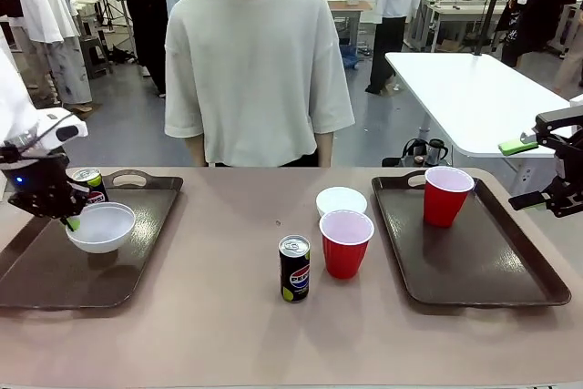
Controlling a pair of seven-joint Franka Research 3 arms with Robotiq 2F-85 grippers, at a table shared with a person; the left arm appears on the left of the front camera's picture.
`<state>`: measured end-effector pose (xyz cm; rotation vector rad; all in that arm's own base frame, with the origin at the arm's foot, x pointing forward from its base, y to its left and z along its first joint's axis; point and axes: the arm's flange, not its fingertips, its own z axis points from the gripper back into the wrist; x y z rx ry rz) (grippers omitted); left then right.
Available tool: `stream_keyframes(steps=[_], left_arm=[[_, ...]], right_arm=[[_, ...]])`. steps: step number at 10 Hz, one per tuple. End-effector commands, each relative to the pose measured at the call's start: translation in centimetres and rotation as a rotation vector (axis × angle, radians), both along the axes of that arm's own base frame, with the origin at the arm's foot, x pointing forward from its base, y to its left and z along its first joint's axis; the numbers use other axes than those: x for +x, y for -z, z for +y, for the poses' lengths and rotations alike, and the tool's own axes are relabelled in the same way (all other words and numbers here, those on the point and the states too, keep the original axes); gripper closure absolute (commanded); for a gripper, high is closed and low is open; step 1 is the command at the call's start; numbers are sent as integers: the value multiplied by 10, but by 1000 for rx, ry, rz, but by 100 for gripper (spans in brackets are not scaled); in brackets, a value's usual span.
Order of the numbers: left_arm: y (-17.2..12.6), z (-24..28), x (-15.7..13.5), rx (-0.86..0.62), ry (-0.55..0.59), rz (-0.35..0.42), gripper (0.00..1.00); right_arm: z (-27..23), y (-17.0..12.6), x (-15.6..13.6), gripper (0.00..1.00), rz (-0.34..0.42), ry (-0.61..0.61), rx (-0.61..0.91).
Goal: Prepare tableware on both trays.
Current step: Pick up a Picnic Bowl from the table and place it on a Handle tray.
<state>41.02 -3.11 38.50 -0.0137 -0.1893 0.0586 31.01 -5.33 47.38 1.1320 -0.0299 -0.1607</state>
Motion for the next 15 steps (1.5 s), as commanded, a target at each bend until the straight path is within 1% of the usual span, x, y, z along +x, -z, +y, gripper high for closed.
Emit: stream_keyframes(steps=[1, 2, 4, 5, 6, 7, 8, 9, 10, 11, 13, 14, 15], left_arm=[[34, 2, -25, -26, -10, -19, 96], [41, 1, -22, -12, -15, 9, 96], [59, -3, -18, 18, -20, 32, 96], [61, -4, -17, 22, -17, 38, 96], [58, -5, -18, 15, -17, 40, 42], [51, -6, -20, 9, -17, 36, 36], [42, -7, -23, 3, -17, 29, 22], [29, -10, -28, 2, -11, 22, 17], [16, -13, -33, 24, 4, 36, 2], [4, -18, -37, 47, 27, 44, 0], [-24, -29, -48, 32, 67, 65, 0], [-34, -35, -51, -5, 82, 95, 26], [-50, -39, -54, -111, 98, 149, 18]], right_arm=[[0, -1, 0, 0, -8, -6, 9], [0, -1, 0, 0, -8, -6, 9], [0, -1, 0, 0, -8, -6, 9], [0, -1, 0, 0, -8, -6, 9], [0, -1, 0, 0, -8, -6, 9], [0, -1, 0, 0, -8, -6, 9], [0, -1, 0, 0, -8, -6, 9], [0, -1, 0, 0, -8, -6, 9], [0, -1, 0, 0, -8, -6, 9], [0, -1, 0, 0, -8, -6, 9], [0, -1, 0, 0, -8, -6, 9], [0, -1, 0, 0, -8, -6, 9], [0, -1, 0, 0, -8, -6, 9]])
